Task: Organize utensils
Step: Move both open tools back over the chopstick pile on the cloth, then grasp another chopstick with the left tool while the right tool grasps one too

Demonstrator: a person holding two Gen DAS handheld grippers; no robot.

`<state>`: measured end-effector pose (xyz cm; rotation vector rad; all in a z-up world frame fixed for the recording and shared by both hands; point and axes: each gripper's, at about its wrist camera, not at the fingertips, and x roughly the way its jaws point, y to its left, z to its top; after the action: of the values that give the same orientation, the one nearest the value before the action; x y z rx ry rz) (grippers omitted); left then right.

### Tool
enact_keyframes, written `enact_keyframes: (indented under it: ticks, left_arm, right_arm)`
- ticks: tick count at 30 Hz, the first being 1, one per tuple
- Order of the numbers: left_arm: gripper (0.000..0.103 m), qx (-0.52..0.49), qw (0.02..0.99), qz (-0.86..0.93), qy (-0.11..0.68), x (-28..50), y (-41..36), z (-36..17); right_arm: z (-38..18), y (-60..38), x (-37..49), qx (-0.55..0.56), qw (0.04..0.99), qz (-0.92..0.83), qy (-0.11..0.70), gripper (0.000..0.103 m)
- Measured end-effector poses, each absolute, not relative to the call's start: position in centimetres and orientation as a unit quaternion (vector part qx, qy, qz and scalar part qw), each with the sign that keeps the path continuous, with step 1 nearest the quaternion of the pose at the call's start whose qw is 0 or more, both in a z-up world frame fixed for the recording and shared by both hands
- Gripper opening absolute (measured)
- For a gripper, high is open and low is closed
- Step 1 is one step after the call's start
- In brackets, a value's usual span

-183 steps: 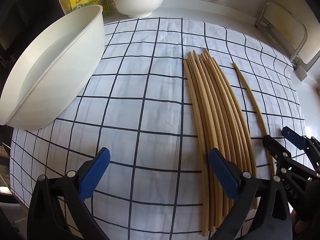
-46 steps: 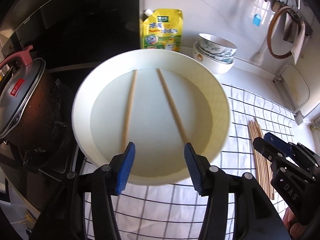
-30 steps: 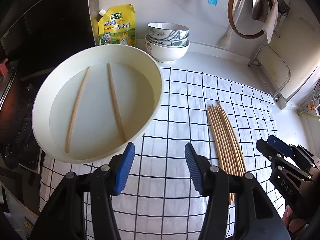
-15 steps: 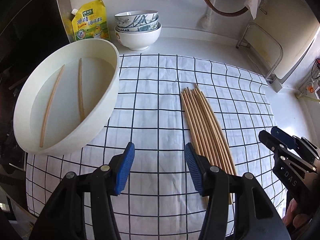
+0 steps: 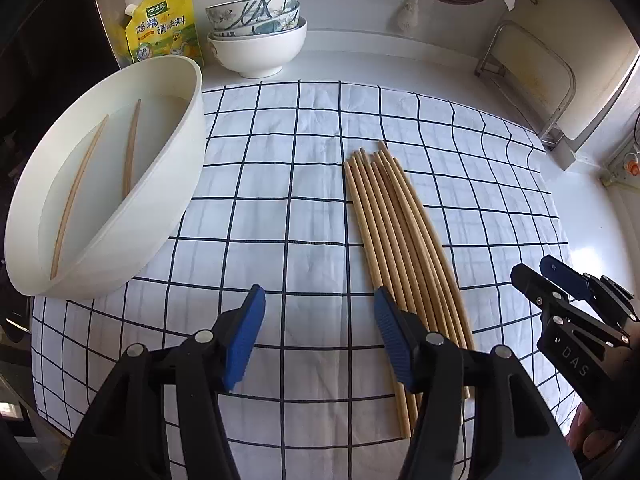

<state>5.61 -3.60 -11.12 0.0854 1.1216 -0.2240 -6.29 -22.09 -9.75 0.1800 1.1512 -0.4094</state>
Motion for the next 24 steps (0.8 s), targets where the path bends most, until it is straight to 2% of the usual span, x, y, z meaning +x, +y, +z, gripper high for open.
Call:
enact_keyframes:
  ticks: [4,24]
  left_arm:
    - [0.059,0.041,0.84,-0.101,0.532,5.8,-3.6,-11.8]
    - [0.073,0.029,0.839,-0.068,0.54,6.1,-2.6,-13.6]
  right_arm:
    - [-10.7,-22.0,-6.2,0.086,0.816,-0.176,0.544,0.047]
    - [-13.5,-20.7,-4.5,0.069,0.806,-0.128,0.574,0.049]
